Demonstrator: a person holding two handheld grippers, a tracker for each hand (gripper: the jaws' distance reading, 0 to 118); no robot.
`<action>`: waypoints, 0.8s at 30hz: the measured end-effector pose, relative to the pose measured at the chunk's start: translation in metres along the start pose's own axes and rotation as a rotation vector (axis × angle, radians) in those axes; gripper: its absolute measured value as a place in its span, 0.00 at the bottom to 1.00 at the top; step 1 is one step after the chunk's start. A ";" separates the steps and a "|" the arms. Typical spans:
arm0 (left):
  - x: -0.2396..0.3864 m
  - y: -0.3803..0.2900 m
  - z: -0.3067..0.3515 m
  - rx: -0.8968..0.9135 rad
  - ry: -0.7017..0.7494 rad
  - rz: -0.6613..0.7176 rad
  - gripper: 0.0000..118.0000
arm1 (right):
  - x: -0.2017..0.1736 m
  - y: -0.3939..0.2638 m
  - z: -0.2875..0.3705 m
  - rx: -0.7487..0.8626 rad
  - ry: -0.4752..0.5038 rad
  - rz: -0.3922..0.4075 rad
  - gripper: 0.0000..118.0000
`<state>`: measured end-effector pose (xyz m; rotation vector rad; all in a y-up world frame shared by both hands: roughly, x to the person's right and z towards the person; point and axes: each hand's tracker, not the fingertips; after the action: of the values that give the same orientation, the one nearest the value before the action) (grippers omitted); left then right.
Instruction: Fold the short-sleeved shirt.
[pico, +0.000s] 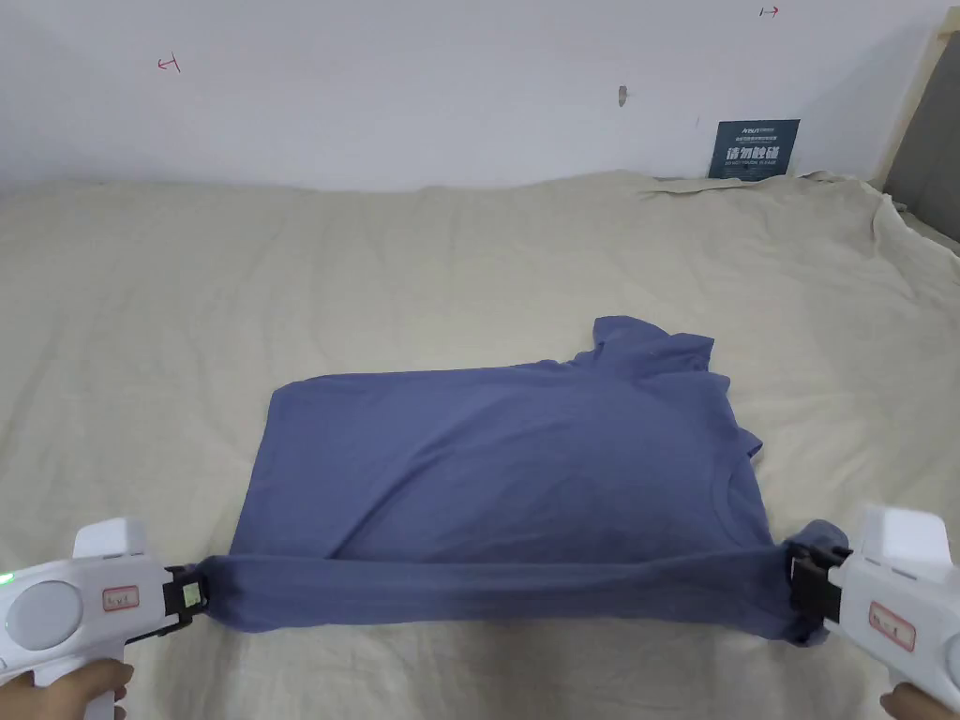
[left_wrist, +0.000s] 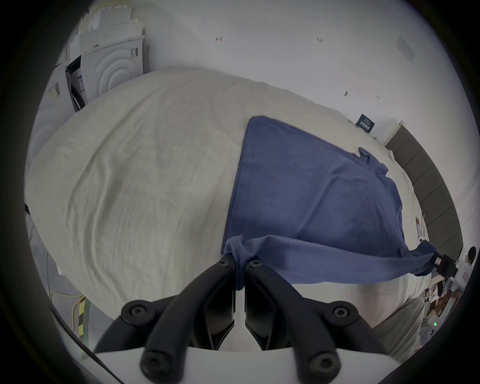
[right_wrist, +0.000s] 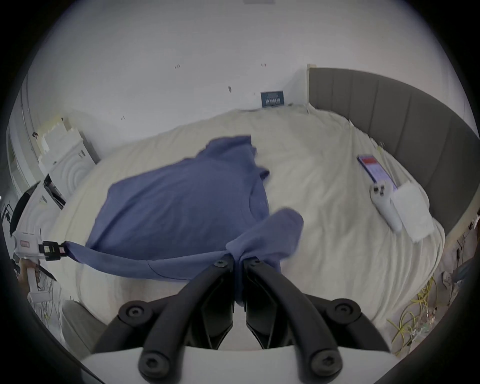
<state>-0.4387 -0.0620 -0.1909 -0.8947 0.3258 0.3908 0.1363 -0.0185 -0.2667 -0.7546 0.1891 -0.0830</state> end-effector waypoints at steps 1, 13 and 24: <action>0.003 0.009 -0.002 0.005 -0.002 -0.004 0.03 | -0.002 0.011 -0.005 0.011 -0.004 0.019 0.03; 0.047 0.072 -0.064 -0.047 0.076 -0.117 0.03 | -0.009 0.082 -0.110 -0.042 -0.002 0.090 0.04; 0.052 0.067 -0.136 -0.159 0.158 -0.214 0.03 | 0.003 0.056 -0.202 -0.251 -0.069 0.020 0.03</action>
<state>-0.4386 -0.1233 -0.3388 -1.1080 0.3439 0.1498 0.0992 -0.1139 -0.4500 -1.0044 0.1423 -0.0141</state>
